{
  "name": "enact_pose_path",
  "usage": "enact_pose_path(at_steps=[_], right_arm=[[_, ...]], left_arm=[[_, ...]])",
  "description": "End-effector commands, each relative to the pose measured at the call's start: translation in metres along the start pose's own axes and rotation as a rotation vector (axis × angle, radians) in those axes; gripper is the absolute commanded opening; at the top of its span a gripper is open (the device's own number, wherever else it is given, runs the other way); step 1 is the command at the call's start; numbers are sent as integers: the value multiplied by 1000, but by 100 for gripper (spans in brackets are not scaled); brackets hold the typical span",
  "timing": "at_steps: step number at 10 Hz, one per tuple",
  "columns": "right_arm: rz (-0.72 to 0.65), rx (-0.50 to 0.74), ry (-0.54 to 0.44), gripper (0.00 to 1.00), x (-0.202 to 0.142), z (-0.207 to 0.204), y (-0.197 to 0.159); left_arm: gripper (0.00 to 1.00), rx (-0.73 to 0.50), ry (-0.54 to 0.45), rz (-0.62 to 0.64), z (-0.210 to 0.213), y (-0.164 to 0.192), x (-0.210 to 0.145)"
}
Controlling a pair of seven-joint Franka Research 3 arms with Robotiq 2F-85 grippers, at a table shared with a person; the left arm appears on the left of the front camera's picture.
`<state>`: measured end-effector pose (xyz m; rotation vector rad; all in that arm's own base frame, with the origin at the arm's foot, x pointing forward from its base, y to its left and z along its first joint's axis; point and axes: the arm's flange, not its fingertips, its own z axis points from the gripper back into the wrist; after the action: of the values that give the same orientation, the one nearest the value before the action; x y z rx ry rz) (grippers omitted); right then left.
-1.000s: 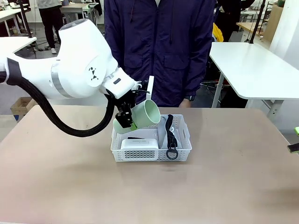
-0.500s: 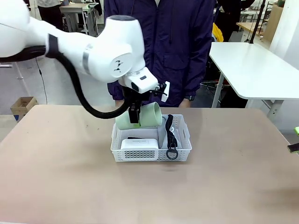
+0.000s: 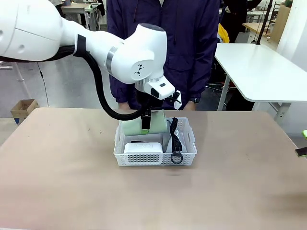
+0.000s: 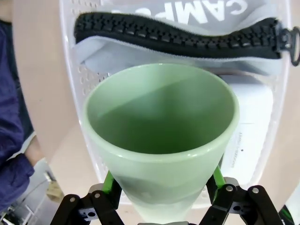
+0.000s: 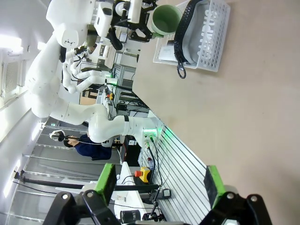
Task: Efficiently arrange items inside the basket to fit them all.
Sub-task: Pick up the Reusable plastic cup and place it inside the Organizing basket.
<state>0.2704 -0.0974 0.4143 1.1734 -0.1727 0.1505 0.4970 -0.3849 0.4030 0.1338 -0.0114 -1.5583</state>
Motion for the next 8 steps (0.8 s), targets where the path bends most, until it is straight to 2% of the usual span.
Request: enact_pose_path(at_steps=[1, 8], right_arm=[[17, -3, 9, 100, -2, 2, 0], [17, -3, 9, 100, -2, 2, 0]], left_arm=[[85, 17, 86, 15, -7, 4, 13], [85, -9, 157, 20, -31, 11, 21]])
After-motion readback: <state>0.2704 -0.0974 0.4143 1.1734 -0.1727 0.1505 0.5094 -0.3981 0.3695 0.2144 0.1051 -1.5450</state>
